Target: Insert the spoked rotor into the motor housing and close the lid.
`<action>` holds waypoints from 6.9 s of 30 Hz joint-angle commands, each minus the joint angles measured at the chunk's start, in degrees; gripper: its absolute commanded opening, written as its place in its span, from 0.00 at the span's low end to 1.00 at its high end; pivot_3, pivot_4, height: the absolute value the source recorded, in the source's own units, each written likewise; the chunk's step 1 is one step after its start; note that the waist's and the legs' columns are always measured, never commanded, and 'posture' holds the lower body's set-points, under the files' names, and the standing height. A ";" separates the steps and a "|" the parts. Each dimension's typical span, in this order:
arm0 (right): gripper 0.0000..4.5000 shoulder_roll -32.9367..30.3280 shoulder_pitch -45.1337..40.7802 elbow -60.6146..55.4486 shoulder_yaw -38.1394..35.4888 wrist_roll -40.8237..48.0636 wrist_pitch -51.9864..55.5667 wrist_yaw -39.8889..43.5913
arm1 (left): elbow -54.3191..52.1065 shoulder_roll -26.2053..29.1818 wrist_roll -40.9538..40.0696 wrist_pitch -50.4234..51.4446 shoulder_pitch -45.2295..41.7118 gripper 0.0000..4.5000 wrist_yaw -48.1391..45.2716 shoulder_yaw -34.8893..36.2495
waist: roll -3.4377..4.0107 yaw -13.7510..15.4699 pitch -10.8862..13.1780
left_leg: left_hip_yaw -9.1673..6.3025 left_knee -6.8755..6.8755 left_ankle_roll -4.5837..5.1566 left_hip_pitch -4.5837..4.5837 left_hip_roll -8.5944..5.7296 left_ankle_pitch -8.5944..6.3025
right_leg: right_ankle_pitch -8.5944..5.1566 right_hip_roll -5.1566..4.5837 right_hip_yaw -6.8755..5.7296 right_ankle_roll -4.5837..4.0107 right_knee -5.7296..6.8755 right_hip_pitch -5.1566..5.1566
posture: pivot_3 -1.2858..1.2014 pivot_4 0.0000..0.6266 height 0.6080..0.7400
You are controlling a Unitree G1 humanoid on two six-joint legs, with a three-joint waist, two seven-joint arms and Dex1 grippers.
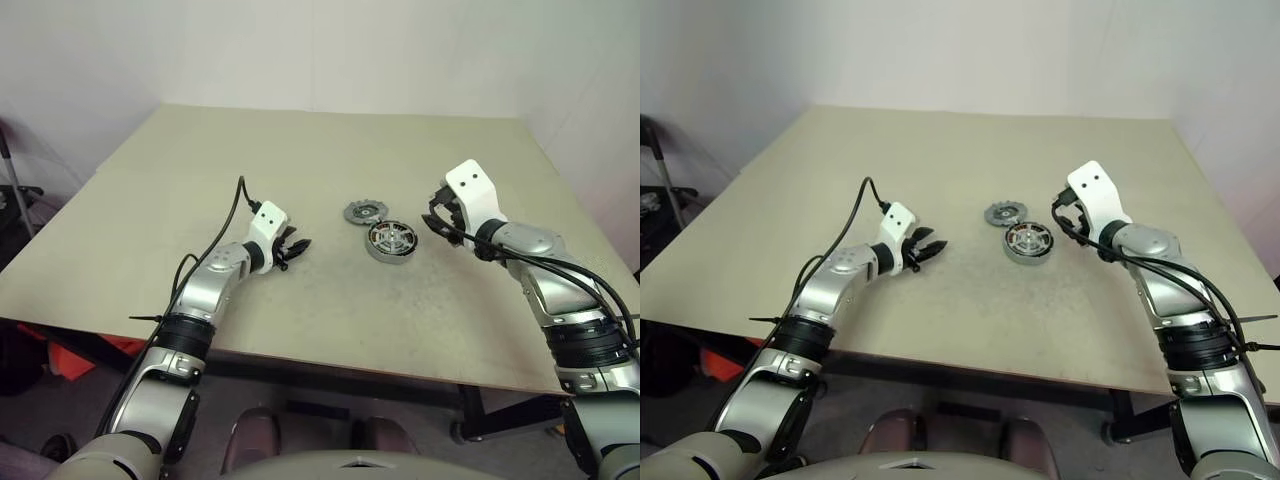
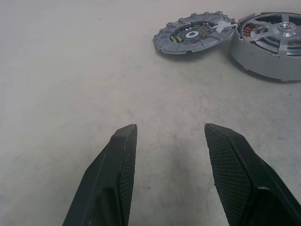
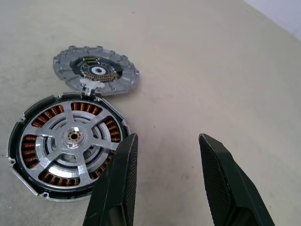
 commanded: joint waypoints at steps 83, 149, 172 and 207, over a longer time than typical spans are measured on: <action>0.07 12.85 5.11 1.02 1.42 -6.63 -1.37 -0.61 | -6.86 0.85 -1.59 1.79 0.69 0.54 2.84 1.37 | -0.09 -0.28 -0.06 | -0.01 -0.02 0.03 0.06 0.03 0.01 | 0.00 0.01 -0.04 -0.01 -0.03 0.07 | 0.52 0.00 1.00; 0.46 -1.00 -35.35 62.33 31.41 -46.17 -81.94 25.99 | -11.13 1.08 -1.63 3.27 4.56 0.54 5.92 2.08 | -0.15 -1.89 0.01 | 0.04 1.74 1.00 -0.87 0.41 -0.57 | 0.03 -0.10 -0.37 -0.12 0.74 -0.31 | 0.52 0.00 1.00; 0.00 -0.56 -29.11 52.08 20.85 -29.57 -67.81 39.78 | -11.27 0.85 -1.69 3.29 5.03 0.54 6.38 2.14 | -0.25 -1.92 0.05 | 0.07 1.72 0.99 -0.87 0.46 -0.57 | 0.03 -0.09 -0.38 -0.12 0.72 -0.29 | 0.52 0.00 1.00; 0.00 16.71 -26.90 7.47 7.33 -1.26 51.42 23.35 | -13.31 1.41 -1.77 4.10 6.99 0.54 6.98 2.12 | -0.17 -0.37 0.10 | 0.04 0.80 -0.01 -0.55 0.57 0.00 | -0.02 0.02 -0.48 -0.18 0.55 -0.33 | 0.52 0.00 1.00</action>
